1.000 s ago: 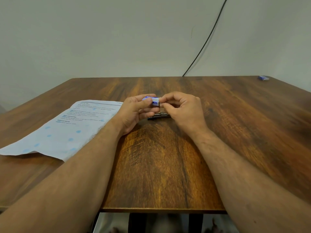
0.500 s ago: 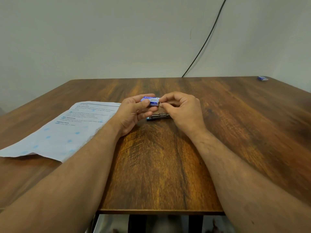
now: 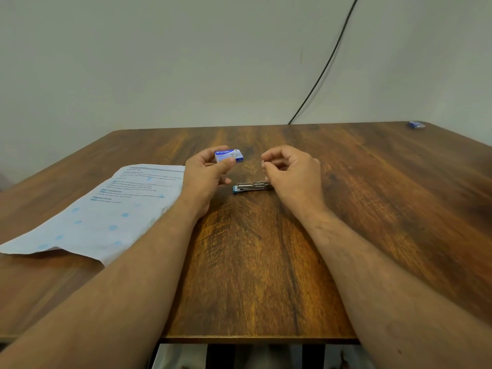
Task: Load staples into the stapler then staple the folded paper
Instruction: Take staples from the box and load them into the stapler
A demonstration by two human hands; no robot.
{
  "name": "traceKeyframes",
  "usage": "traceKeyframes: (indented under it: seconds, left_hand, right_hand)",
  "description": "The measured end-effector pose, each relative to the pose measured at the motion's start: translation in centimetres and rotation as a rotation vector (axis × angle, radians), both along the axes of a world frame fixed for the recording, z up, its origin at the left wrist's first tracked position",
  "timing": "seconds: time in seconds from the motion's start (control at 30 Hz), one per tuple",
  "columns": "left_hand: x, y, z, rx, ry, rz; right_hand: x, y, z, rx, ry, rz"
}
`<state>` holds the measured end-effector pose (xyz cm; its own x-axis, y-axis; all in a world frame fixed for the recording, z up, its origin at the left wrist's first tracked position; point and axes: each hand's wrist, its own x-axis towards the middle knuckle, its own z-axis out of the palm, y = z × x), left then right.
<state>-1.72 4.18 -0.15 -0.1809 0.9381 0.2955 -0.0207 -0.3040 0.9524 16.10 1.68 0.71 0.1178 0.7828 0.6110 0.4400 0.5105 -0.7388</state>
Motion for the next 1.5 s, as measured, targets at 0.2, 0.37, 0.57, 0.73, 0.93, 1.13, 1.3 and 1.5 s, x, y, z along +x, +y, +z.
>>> traceKeyframes:
  seconds: [0.2, 0.37, 0.57, 0.73, 0.93, 1.13, 1.3, 1.5]
  left_hand:
    - [0.1, 0.8, -0.3, -0.111, 0.121, 0.165]
    - [0.3, 1.2, -0.2, -0.171, 0.126, 0.165]
    - [0.5, 1.2, -0.3, -0.184, 0.122, 0.136]
    - [0.9, 1.0, -0.2, -0.177, 0.136, 0.147]
    - [0.9, 1.0, -0.2, -0.159, 0.223, 0.169]
    - [1.3, 0.9, -0.4, -0.132, 0.345, 0.197]
    - [1.7, 0.8, -0.4, -0.084, 0.483, 0.22]
    - [1.8, 0.6, -0.2, -0.094, 0.599, 0.215]
  right_hand:
    - [0.1, -0.1, -0.1, -0.031, -0.062, 0.025]
    - [-0.1, 0.2, -0.3, -0.065, -0.051, 0.048]
    - [0.1, 0.4, -0.3, -0.089, -0.054, 0.056]
    - [0.1, 0.4, -0.4, -0.097, -0.041, 0.052]
    - [0.0, 0.3, -0.4, -0.117, -0.05, 0.061]
    - [0.0, -0.3, -0.1, -0.168, 0.041, 0.103]
    - [0.2, -0.3, -0.1, -0.203, 0.071, 0.146]
    - [0.1, 0.0, -0.2, -0.236, 0.112, 0.149]
